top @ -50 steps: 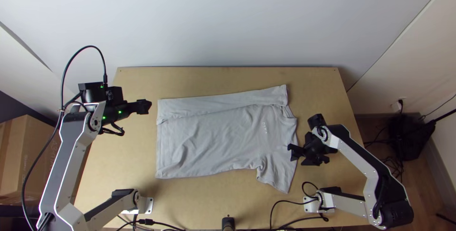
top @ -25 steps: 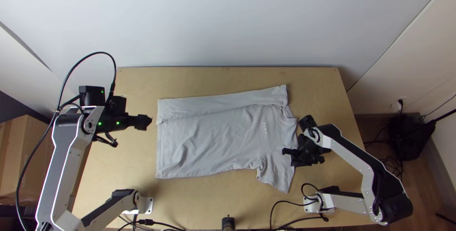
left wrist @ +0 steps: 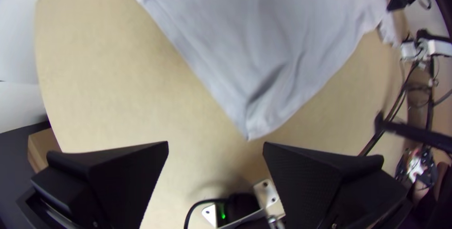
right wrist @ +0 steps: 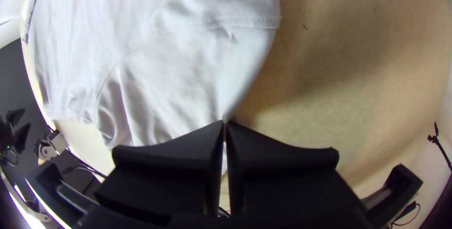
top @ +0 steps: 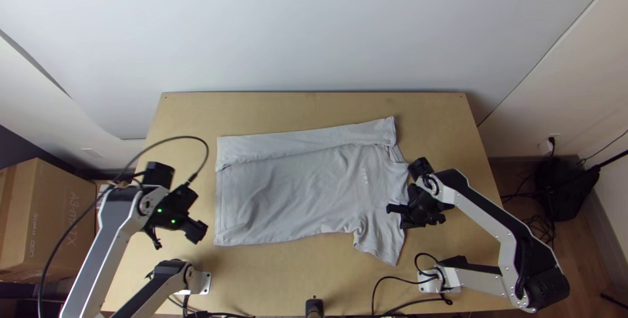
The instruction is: Fold the t-shirt
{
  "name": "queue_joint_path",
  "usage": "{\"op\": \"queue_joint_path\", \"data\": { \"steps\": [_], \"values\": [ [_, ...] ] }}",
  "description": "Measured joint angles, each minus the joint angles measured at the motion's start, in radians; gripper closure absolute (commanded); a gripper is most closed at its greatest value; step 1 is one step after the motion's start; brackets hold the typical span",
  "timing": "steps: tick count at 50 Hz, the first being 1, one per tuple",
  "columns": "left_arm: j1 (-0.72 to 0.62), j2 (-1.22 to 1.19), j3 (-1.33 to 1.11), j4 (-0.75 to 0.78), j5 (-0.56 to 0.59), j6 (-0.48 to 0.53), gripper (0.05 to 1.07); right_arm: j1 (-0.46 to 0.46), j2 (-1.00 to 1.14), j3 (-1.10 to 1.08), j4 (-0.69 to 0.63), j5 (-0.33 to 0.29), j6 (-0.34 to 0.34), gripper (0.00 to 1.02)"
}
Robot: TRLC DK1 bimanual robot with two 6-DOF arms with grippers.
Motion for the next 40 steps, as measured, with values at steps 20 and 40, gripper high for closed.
{"op": "queue_joint_path", "data": {
  "steps": [20, 40],
  "values": [
    [-0.267, 0.103, -0.117, 0.086, -0.064, -0.115, 0.17, 0.013, -0.012, 0.047, -0.026, 0.000, 0.003, 1.00],
    [-0.363, 0.303, -0.117, 0.157, -0.012, -0.185, 0.30, 0.013, -0.023, 0.047, -0.041, 0.000, 0.003, 1.00]
  ]
}}
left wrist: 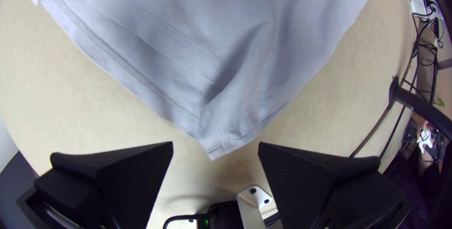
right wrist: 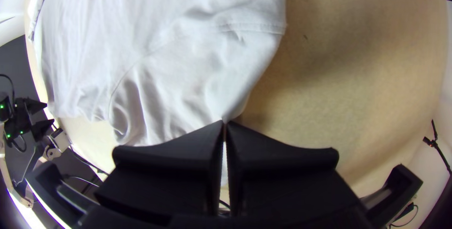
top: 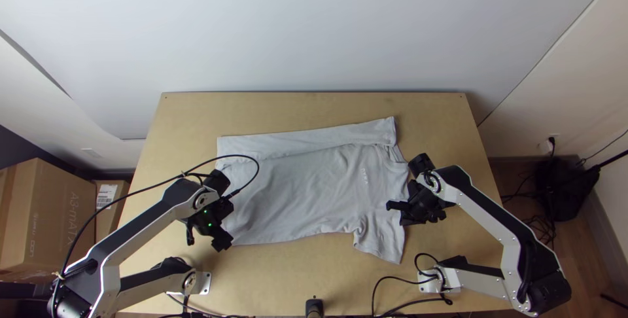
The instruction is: Fold the t-shirt
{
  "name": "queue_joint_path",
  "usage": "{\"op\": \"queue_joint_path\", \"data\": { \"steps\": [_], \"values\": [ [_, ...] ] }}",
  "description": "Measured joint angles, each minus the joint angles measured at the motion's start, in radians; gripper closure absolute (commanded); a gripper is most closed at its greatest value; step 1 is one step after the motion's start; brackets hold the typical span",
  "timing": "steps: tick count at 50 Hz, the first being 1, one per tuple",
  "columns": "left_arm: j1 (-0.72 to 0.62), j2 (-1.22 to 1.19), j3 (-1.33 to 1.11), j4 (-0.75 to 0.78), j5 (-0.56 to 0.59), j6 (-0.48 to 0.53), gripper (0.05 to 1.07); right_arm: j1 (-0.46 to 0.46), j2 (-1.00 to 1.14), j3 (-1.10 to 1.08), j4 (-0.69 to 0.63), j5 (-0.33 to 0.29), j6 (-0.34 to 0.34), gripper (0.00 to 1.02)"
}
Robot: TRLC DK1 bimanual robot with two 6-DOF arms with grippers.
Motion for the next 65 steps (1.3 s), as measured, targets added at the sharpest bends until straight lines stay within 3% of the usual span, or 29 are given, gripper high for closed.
{"op": "queue_joint_path", "data": {
  "steps": [8, 22, 34, 42, 65],
  "values": [
    [-0.002, 0.018, 0.000, 0.027, 0.052, -0.009, 1.05, -0.001, -0.012, 0.000, -0.003, 0.000, 0.000, 1.00],
    [0.027, 0.009, 0.000, 0.072, 0.061, -0.024, 1.05, -0.038, -0.023, 0.017, -0.028, 0.000, -0.011, 1.00],
    [0.240, -0.074, 0.010, 0.060, 0.069, 0.072, 1.05, -0.241, -0.019, 0.051, -0.029, -0.001, -0.125, 1.00],
    [0.282, -0.133, 0.010, 0.059, 0.077, 0.100, 1.05, -0.343, 0.016, 0.072, -0.037, -0.008, -0.200, 1.00],
    [0.316, -0.097, 0.179, 0.093, 0.106, 0.057, 1.05, -0.246, 0.026, 0.276, -0.061, -0.007, -0.219, 1.00]
  ]
}}
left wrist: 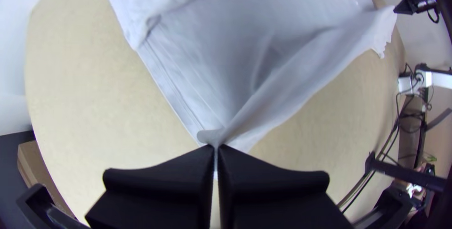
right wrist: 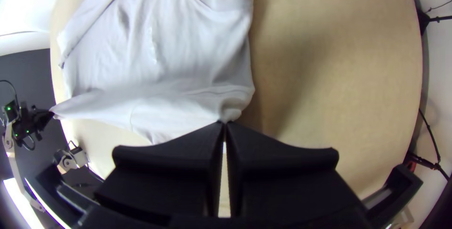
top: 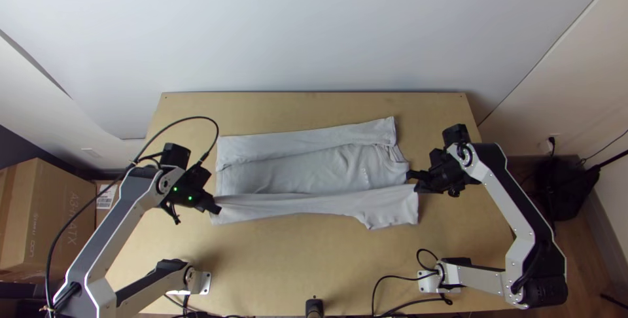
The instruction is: Fold the t-shirt
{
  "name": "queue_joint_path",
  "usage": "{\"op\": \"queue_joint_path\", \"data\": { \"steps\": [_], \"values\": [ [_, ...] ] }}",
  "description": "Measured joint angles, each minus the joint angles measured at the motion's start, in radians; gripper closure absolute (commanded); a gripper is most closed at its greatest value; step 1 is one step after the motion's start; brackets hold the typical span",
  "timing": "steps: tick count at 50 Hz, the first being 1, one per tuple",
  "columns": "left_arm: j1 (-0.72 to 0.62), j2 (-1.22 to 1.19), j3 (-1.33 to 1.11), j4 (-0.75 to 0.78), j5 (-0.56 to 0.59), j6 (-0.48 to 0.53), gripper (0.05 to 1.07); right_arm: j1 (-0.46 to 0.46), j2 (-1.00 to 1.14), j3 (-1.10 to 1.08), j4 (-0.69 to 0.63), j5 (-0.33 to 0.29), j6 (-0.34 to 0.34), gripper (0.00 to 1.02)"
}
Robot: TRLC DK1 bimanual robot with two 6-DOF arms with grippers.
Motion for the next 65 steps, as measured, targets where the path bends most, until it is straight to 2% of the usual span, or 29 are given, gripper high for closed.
{"op": "queue_joint_path", "data": {
  "steps": [19, 50, 58, 65],
  "values": [
    [0.079, 0.206, 0.203, 0.069, 0.008, -0.011, 1.05, 0.050, 0.179, 0.240, 0.042, 0.000, 0.013, 1.00],
    [0.108, 0.498, 0.482, 0.145, 0.016, -0.014, 1.05, 0.090, 0.520, 0.588, 0.195, 0.001, 0.028, 1.00],
    [0.126, 0.542, 0.491, 0.184, 0.027, -0.014, 1.05, 0.101, 0.603, 0.671, 0.259, 0.000, 0.032, 1.00],
    [0.139, 0.565, 0.483, 0.257, 0.039, -0.022, 1.04, 0.109, 0.697, 0.707, 0.356, 0.003, 0.066, 1.00]
  ]
}}
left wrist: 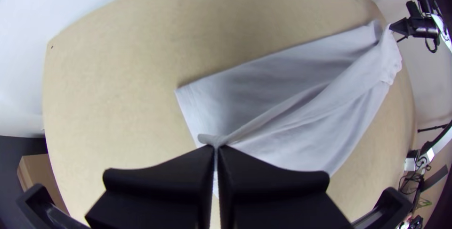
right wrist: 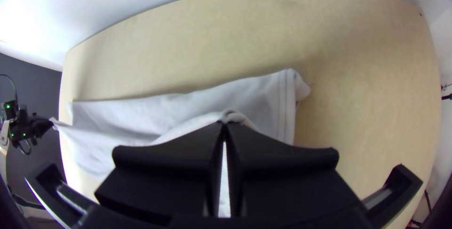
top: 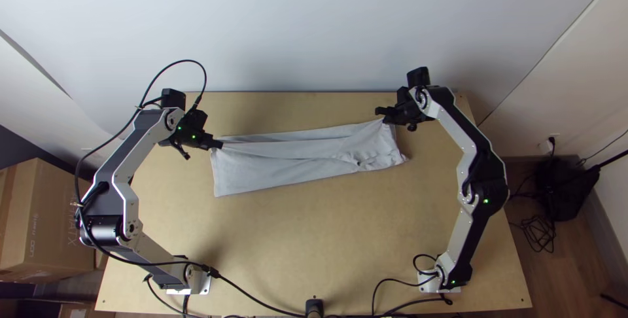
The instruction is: Fold the t-shirt
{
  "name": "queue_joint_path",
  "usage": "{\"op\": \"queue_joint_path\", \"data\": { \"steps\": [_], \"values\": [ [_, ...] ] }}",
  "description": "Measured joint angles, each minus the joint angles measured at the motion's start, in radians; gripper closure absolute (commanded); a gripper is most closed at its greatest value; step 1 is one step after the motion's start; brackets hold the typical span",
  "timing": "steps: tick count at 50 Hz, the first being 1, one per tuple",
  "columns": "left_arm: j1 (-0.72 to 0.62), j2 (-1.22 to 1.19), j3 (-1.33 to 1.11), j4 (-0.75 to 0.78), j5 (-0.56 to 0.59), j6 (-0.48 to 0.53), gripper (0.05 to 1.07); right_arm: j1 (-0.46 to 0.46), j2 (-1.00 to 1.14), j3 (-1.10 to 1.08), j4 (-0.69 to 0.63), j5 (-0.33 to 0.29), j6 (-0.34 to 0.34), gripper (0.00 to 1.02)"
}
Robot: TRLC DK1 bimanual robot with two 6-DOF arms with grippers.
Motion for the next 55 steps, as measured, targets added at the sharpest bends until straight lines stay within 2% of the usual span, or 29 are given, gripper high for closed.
{"op": "queue_joint_path", "data": {
  "steps": [3, 4, 6, 8, 11, 12, 13, 18, 20, 24, 32, 35, 38, 45, 50, 55],
  "values": [
    [0.001, 0.001, -0.017, 0.042, 0.004, -0.016, 1.01, 0.006, 0.037, 0.001, 0.048, 0.014, 0.022, 1.00],
    [0.001, 0.001, -0.023, 0.054, 0.006, -0.019, 0.94, 0.007, 0.048, 0.001, 0.061, 0.021, 0.026, 1.00],
    [0.001, 0.001, -0.038, 0.079, 0.007, -0.029, 0.72, 0.008, 0.071, 0.002, 0.088, 0.036, 0.039, 0.95],
    [0.001, 0.001, -0.051, 0.095, 0.010, -0.037, 0.51, 0.013, 0.092, 0.002, 0.108, 0.055, 0.045, 0.72],
    [0.001, 0.003, -0.073, 0.119, 0.010, -0.045, 0.19, 0.021, 0.119, 0.002, 0.129, 0.092, 0.051, 0.22],
    [0.001, 0.003, -0.082, 0.134, 0.010, -0.046, 0.11, 0.025, 0.125, 0.002, 0.132, 0.106, 0.052, 0.10],
    [0.002, 0.003, -0.090, 0.147, 0.010, -0.050, 0.09, 0.027, 0.129, 0.002, 0.135, 0.122, 0.052, 0.06],
    [0.008, 0.003, -0.123, 0.191, 0.010, -0.061, 0.09, 0.044, 0.129, 0.002, 0.154, 0.195, 0.068, 0.04],
    [0.017, 0.003, -0.130, 0.208, 0.010, -0.069, 0.09, 0.046, 0.122, 0.000, 0.165, 0.204, 0.074, 0.04],
    [0.044, 0.002, -0.132, 0.234, 0.023, -0.085, 0.09, 0.045, 0.079, -0.042, 0.215, 0.212, 0.080, 0.04],
    [0.127, -0.024, -0.132, 0.237, 0.125, -0.109, 0.10, 0.019, -0.113, -0.151, 0.228, 0.217, 0.107, 0.05],
    [0.156, -0.040, -0.138, 0.233, 0.180, -0.116, 0.10, 0.000, -0.200, -0.177, 0.230, 0.195, 0.122, 0.05],
    [0.182, -0.056, -0.152, 0.229, 0.226, -0.121, 0.10, -0.026, -0.274, -0.193, 0.232, 0.136, 0.143, 0.05],
    [0.225, -0.082, -0.215, 0.214, 0.320, -0.123, 0.10, -0.108, -0.401, -0.206, 0.192, -0.109, 0.236, 0.05],
    [0.242, -0.082, -0.267, 0.214, 0.361, -0.117, 0.10, -0.161, -0.434, -0.206, 0.141, -0.257, 0.290, 0.04],
    [0.247, -0.082, -0.320, 0.214, 0.383, -0.099, 0.10, -0.187, -0.438, -0.206, 0.093, -0.352, 0.312, 0.04]
  ]
}}
